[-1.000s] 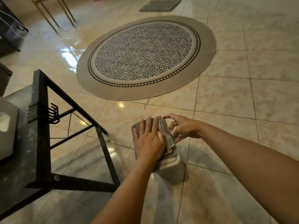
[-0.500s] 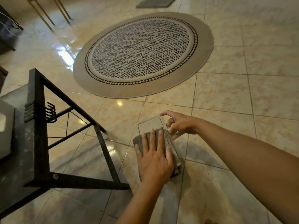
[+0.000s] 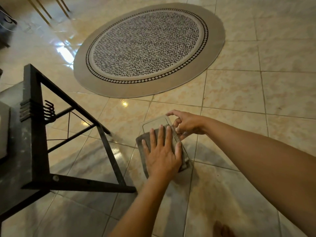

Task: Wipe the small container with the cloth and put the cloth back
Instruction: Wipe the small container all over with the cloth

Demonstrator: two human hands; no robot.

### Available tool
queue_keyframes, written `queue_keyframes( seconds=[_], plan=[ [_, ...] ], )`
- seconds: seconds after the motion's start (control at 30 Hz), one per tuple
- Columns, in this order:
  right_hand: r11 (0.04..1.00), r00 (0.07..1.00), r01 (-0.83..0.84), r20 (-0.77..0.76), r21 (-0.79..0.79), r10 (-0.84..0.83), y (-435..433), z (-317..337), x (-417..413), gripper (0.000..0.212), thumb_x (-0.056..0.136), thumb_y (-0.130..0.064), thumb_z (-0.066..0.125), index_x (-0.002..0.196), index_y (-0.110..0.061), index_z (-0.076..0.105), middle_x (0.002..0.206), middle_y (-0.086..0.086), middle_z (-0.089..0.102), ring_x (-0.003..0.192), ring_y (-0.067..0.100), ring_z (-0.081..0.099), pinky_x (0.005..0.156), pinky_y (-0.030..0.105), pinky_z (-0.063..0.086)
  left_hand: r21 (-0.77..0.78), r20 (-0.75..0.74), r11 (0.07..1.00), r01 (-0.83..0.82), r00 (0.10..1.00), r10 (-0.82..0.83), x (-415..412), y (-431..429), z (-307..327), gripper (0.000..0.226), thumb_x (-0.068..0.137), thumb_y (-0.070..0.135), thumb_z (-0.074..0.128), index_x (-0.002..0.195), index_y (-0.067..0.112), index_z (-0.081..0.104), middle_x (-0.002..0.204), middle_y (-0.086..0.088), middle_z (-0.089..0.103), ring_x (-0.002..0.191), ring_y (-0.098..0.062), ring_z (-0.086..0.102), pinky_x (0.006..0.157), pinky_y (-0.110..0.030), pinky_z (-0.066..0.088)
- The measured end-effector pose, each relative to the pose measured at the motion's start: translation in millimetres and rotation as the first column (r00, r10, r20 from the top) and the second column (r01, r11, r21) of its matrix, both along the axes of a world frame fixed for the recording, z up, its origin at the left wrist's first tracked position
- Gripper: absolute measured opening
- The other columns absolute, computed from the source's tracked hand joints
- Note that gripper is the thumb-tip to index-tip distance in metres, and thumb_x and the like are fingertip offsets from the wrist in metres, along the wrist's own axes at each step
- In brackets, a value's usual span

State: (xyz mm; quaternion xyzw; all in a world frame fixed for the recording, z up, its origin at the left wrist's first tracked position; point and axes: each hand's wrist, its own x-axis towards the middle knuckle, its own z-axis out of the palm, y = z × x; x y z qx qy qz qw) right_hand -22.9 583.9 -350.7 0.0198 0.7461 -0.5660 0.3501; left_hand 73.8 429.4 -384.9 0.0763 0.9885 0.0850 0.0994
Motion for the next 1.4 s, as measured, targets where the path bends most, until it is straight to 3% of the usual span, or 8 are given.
queue_keyframes(
  seconds=[0.1,0.23,0.47,0.6,0.83,0.97,1.2,1.4],
  plan=[
    [1.0,1.0,0.021,-0.004,0.001,-0.021,-1.8,1.1,0.7,0.074,0.088,0.018,0.054,0.146,-0.025,0.035,0.082,0.008,0.05,0.069,0.018,0.059,0.067,0.04,0.061,0.02,0.018,0.998,-0.052,0.999,0.052,-4.6,-12.0,1.1,0.069,0.101,0.062,0.008,0.154,0.032,-0.024,0.161,0.005,-0.034,0.145,-0.019,-0.037,0.121,-0.054,-0.012],
    [1.0,1.0,0.013,0.004,0.0,-0.013,-2.0,1.7,0.5,0.074,0.087,0.019,0.053,0.144,-0.025,0.037,0.081,0.007,0.048,0.065,0.017,0.058,0.065,0.039,0.06,-0.005,0.041,0.999,-0.039,0.998,0.04,24.0,-2.4,4.2,0.07,0.099,0.063,0.006,0.153,0.032,-0.027,0.158,0.006,-0.038,0.144,-0.021,-0.04,0.119,-0.054,-0.017],
    [0.998,1.0,0.009,-0.011,0.056,-0.009,-4.9,5.1,0.8,0.08,0.084,0.022,0.046,0.148,-0.025,0.033,0.082,0.007,0.048,0.07,0.016,0.056,0.067,0.037,0.059,0.034,0.036,0.997,-0.073,0.997,0.072,-10.2,5.1,3.2,0.072,0.099,0.064,0.009,0.155,0.031,-0.021,0.163,0.003,-0.031,0.145,-0.023,-0.036,0.119,-0.055,-0.017],
    [0.999,1.0,-0.003,0.0,0.048,0.003,-4.1,4.2,-0.4,0.079,0.084,0.021,0.049,0.146,-0.026,0.034,0.08,0.005,0.05,0.068,0.015,0.055,0.066,0.036,0.059,-0.01,0.048,1.0,0.013,0.999,-0.013,27.8,10.1,7.8,0.077,0.096,0.067,0.01,0.153,0.03,-0.026,0.159,0.003,-0.038,0.144,-0.023,-0.04,0.117,-0.051,-0.022],
    [0.998,1.0,0.001,-0.013,0.057,0.0,-5.5,5.2,0.8,0.081,0.083,0.022,0.041,0.148,-0.024,0.03,0.08,0.007,0.049,0.069,0.017,0.056,0.061,0.034,0.057,0.028,0.046,0.999,-0.043,0.998,0.042,-24.2,3.9,2.2,0.072,0.1,0.064,0.008,0.156,0.03,-0.02,0.163,0.004,-0.03,0.147,-0.022,-0.033,0.12,-0.053,-0.016],
    [1.0,1.0,0.01,0.006,0.027,-0.01,-5.1,3.7,0.2,0.082,0.083,0.023,0.046,0.148,-0.025,0.03,0.081,0.008,0.049,0.071,0.017,0.057,0.078,0.047,0.061,0.002,0.001,1.0,0.023,1.0,-0.023,2.7,-8.2,0.9,0.07,0.099,0.064,0.005,0.155,0.031,-0.021,0.162,0.006,-0.032,0.146,-0.018,-0.036,0.118,-0.049,-0.02],
    [1.0,1.0,0.017,-0.011,0.015,-0.016,-5.9,6.1,1.6,0.073,0.091,0.017,0.05,0.147,-0.025,0.031,0.08,0.007,0.05,0.067,0.014,0.06,0.066,0.037,0.062,0.061,0.003,0.997,-0.037,0.999,0.037,-22.6,-37.0,1.2,0.074,0.1,0.066,0.013,0.157,0.031,-0.017,0.165,0.005,-0.025,0.147,-0.017,-0.033,0.121,-0.049,-0.014],
    [0.999,1.0,-0.013,-0.003,0.041,0.013,-6.1,7.3,0.4,0.079,0.086,0.02,0.048,0.148,-0.025,0.031,0.077,0.006,0.049,0.066,0.014,0.057,0.066,0.036,0.059,0.003,-0.023,0.997,0.083,0.996,-0.083,11.3,-10.8,-0.5,0.064,0.103,0.057,0.008,0.155,0.032,-0.021,0.162,0.008,-0.03,0.146,-0.019,-0.035,0.118,-0.049,-0.022]
  ],
)
